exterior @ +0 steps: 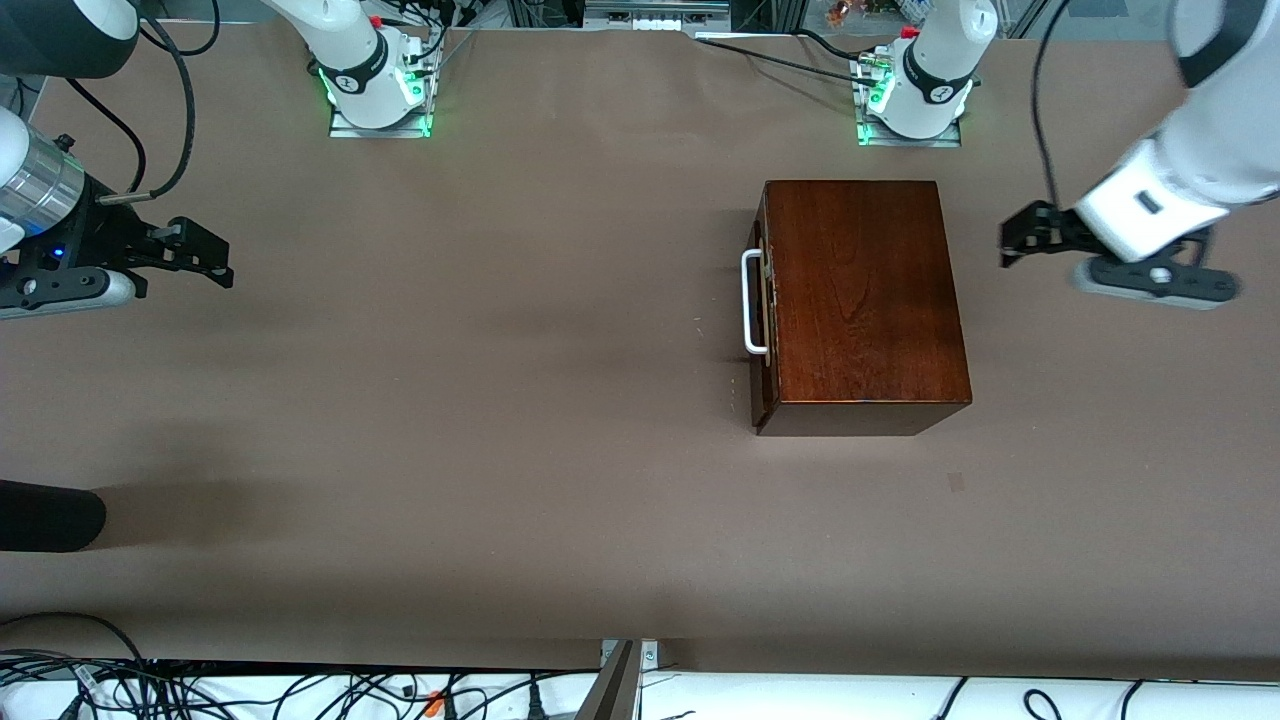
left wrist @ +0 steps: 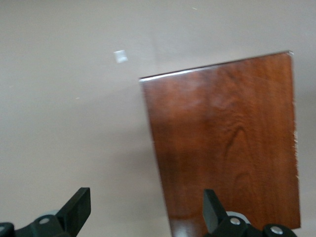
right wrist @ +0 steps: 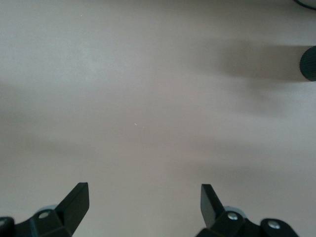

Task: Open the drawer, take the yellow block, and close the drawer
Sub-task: 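Move the left gripper toward the white drawer handle of the box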

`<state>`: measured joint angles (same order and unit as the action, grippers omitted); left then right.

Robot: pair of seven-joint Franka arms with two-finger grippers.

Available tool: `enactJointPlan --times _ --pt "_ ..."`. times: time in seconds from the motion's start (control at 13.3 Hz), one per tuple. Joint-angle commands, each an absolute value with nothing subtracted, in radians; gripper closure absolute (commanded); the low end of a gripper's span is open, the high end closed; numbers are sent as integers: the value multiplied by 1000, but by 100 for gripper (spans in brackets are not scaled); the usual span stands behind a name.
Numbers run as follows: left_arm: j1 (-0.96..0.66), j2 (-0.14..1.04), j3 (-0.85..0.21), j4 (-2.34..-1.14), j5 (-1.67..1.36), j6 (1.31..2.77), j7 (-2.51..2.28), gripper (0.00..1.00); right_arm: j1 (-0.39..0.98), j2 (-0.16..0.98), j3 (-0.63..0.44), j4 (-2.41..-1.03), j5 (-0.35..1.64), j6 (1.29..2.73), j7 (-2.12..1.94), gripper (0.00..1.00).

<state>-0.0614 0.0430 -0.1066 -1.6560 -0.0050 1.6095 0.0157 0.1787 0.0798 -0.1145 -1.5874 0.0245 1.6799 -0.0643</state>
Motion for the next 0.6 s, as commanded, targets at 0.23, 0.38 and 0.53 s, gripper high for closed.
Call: enactJointPlan --times 0.23,0.38,0.53 --pt "-119 204 -343 -1536 -8 1594 -326 0 173 83 -114 -1574 43 1671 -57 0" --pt "-226 308 -348 -1461 -8 1604 -493 0 173 83 -114 -1574 43 1671 -57 0" --pt "-331 398 -341 -1416 23 1612 -592 0 173 83 -114 -1574 43 1671 -57 0"
